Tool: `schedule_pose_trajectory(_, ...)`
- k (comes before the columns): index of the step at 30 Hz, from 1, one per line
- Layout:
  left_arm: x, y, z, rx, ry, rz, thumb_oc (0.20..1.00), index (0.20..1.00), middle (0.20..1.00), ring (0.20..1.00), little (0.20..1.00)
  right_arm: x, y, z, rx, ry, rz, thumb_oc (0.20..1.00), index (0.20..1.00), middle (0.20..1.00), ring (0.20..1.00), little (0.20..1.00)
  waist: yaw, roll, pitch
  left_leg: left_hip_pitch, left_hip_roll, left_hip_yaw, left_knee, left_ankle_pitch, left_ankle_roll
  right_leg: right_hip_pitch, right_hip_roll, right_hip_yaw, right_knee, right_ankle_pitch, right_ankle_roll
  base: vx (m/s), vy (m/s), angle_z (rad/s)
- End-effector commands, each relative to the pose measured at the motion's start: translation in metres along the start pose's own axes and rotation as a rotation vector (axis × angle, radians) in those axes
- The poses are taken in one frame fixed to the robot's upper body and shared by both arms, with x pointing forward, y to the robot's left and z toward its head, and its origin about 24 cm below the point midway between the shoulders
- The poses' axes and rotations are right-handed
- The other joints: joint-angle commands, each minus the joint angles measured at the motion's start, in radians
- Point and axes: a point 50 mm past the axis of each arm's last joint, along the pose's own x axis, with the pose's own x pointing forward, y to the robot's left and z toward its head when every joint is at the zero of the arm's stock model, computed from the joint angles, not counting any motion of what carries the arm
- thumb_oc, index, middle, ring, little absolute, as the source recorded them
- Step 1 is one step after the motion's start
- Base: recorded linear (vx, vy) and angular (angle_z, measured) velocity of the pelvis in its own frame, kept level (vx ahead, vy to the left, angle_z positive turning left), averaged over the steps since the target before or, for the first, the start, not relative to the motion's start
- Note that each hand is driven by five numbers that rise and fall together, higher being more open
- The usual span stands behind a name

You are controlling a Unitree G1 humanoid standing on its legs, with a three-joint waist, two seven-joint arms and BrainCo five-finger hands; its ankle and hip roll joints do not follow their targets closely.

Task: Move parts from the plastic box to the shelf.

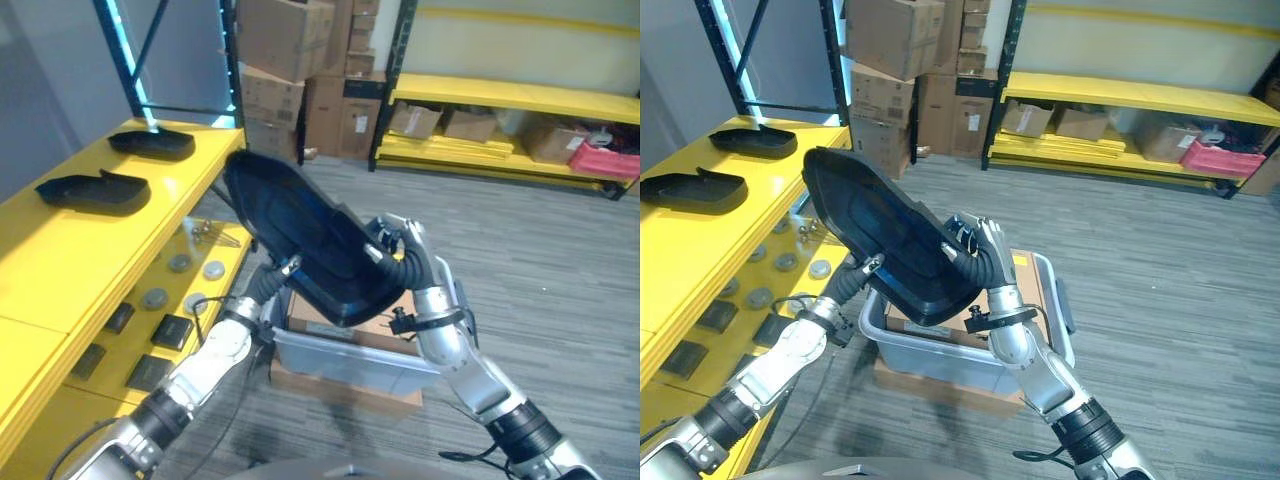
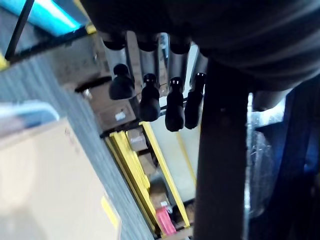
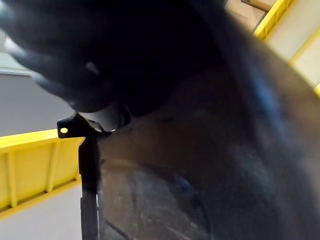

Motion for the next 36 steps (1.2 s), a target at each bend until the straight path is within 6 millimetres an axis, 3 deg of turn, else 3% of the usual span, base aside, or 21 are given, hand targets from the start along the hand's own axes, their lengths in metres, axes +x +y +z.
schedule_pose_trajectory(1,0.019,0.044,0.043,0.172,-0.306,0.192,0.200,0.200,0.200,0.200,0.200,-0.002,0.010,0.029,0.213,-0.111,0.059,1.000,1.000,1.000,1.000,1.000,0.031,-0.035,-0.008,0.074,0.004,0.003,0.003,-0.186,0.040,-0.097,-0.024,-0.034,0.082,-0.073,-0.005,0.01,-0.008,0.25)
schedule_pose_trajectory(2,0.014,0.053,0.042,0.219,-0.314,0.218,0.200,0.200,0.200,0.200,0.200,-0.002,0.008,0.028,0.222,-0.109,0.059,1.000,1.000,1.000,1.000,1.000,0.038,-0.035,-0.009,0.071,0.003,-0.001,0.002,-0.185,0.038,-0.096,-0.025,-0.038,0.079,-0.072,-0.006,0.01,-0.012,0.40)
schedule_pose_trajectory(3,-0.002,0.078,0.039,0.313,-0.312,0.310,0.200,0.200,0.200,0.200,0.200,0.000,0.002,0.025,0.242,-0.095,0.051,1.000,1.000,1.000,1.000,1.000,0.056,-0.036,-0.011,0.064,0.002,-0.014,0.001,-0.180,0.035,-0.094,-0.027,-0.052,0.073,-0.070,-0.008,0.01,-0.012,0.31)
schedule_pose_trajectory(8,-0.023,0.101,0.033,0.434,-0.288,0.382,0.200,0.200,0.200,0.200,0.200,-0.001,-0.007,0.021,0.265,-0.072,0.030,1.000,1.000,1.000,1.000,1.000,0.074,-0.038,-0.011,0.055,-0.001,-0.028,0.001,-0.176,0.032,-0.095,-0.029,-0.064,0.067,-0.066,-0.008,0.01,-0.002,0.24)
schedule_pose_trajectory(11,-0.068,0.138,0.024,0.625,-0.195,0.506,0.200,0.200,0.200,0.200,0.200,-0.013,-0.026,0.009,0.263,-0.008,-0.033,1.000,1.000,1.000,1.000,1.000,0.105,-0.042,-0.001,0.035,-0.003,-0.058,0.001,-0.165,0.025,-0.099,-0.032,-0.088,0.061,-0.063,-0.011,0.02,-0.011,0.18)
schedule_pose_trajectory(12,-0.070,0.138,0.024,0.626,-0.191,0.506,0.200,0.200,0.200,0.200,0.200,-0.014,-0.026,0.009,0.266,-0.007,-0.031,1.000,1.000,1.000,1.000,1.000,0.102,-0.041,-0.005,0.040,0.000,-0.059,0.000,-0.175,0.025,-0.093,-0.029,-0.088,0.058,-0.072,-0.012,0.05,-0.022,0.23)
schedule_pose_trajectory(17,-0.112,0.168,0.021,0.786,-0.084,0.648,0.200,0.200,0.200,0.200,0.200,-0.029,-0.038,-0.005,0.301,0.088,-0.047,1.000,1.000,1.000,1.000,1.000,0.137,-0.043,0.005,0.024,-0.004,-0.091,0.001,-0.173,0.016,-0.086,-0.032,-0.128,0.043,-0.073,-0.014,0.01,-0.024,0.26)
schedule_pose_trajectory(23,-0.113,0.175,0.024,0.808,-0.093,0.687,0.200,0.200,0.200,0.200,0.200,-0.026,-0.032,-0.007,0.405,0.094,0.025,1.000,1.000,1.000,1.000,1.000,0.154,-0.045,0.010,0.019,-0.004,-0.106,0.006,-0.169,0.009,-0.083,-0.034,-0.146,0.047,-0.076,-0.017,0.00,-0.023,0.14)
schedule_pose_trajectory(24,-0.103,0.174,0.029,0.769,-0.132,0.698,0.200,0.200,0.200,0.200,0.200,-0.018,-0.032,-0.004,0.517,0.070,0.040,1.000,1.000,1.000,1.000,1.000,0.193,-0.052,0.034,-0.010,-0.012,-0.157,0.030,-0.156,-0.009,-0.069,-0.039,-0.202,0.046,-0.091,-0.026,-0.06,-0.085,0.65)
schedule_pose_trajectory(27,-0.089,0.165,0.033,0.642,-0.196,0.702,0.200,0.200,0.200,0.200,0.200,-0.009,-0.042,-0.006,0.474,0.041,0.008,1.000,1.000,1.000,1.000,1.000,0.210,-0.057,0.062,-0.078,-0.033,-0.207,0.070,-0.137,-0.028,-0.056,-0.059,-0.304,0.040,-0.098,-0.028,-0.10,-0.029,1.24)
schedule_pose_trajectory(28,-0.082,0.160,0.036,0.586,-0.228,0.694,0.200,0.200,0.200,0.200,0.200,-0.005,-0.046,-0.006,0.447,0.025,-0.005,1.000,1.000,1.000,1.000,1.000,0.208,-0.061,0.076,-0.113,-0.028,-0.171,0.089,-0.134,-0.034,-0.048,-0.069,-0.341,0.040,-0.108,-0.028,-0.13,0.079,1.09)
schedule_pose_trajectory(29,-0.074,0.155,0.040,0.531,-0.266,0.690,0.200,0.200,0.200,0.200,0.200,-0.001,-0.052,-0.006,0.418,0.010,-0.019,1.000,1.000,1.000,1.000,1.000,0.194,-0.058,0.086,-0.150,-0.016,-0.090,0.113,-0.125,-0.034,-0.052,-0.084,-0.385,0.044,-0.108,-0.021,-0.08,0.113,1.43)
schedule_pose_trajectory(31,-0.068,0.149,0.044,0.447,-0.307,0.684,0.200,0.200,0.200,0.200,0.200,0.001,-0.053,-0.005,0.397,0.000,-0.023,1.000,1.000,1.000,1.000,1.000,0.163,-0.054,0.082,-0.158,0.070,0.162,0.112,-0.125,-0.032,-0.047,-0.105,-0.446,0.049,-0.108,-0.002,0.00,0.159,1.75)
schedule_pose_trajectory(32,-0.068,0.149,0.044,0.419,-0.312,0.682,0.200,0.200,0.200,0.200,0.200,0.002,-0.052,-0.004,0.397,-0.001,-0.022,1.000,1.000,1.000,1.000,1.000,0.160,-0.050,0.080,-0.149,0.096,0.234,0.110,-0.117,-0.035,-0.045,-0.109,-0.454,0.049,-0.103,0.002,0.04,0.149,0.97)
schedule_pose_trajectory(34,-0.067,0.149,0.047,0.381,-0.333,0.690,0.200,0.200,0.200,0.200,0.200,0.001,-0.051,-0.001,0.401,-0.009,-0.011,1.000,1.000,1.000,1.000,1.000,0.149,-0.039,0.067,-0.127,0.126,0.302,0.084,-0.117,-0.048,-0.024,-0.115,-0.463,0.052,-0.117,0.006,0.16,0.109,0.60)
schedule_pose_trajectory(36,-0.067,0.148,0.047,0.360,-0.335,0.687,0.200,0.200,0.200,0.200,0.200,-0.001,-0.050,-0.001,0.409,-0.004,-0.002,1.000,1.000,1.000,1.000,1.000,0.148,-0.034,0.063,-0.119,0.128,0.305,0.076,-0.114,-0.050,-0.015,-0.118,-0.475,0.053,-0.121,0.004,0.15,0.101,0.80)
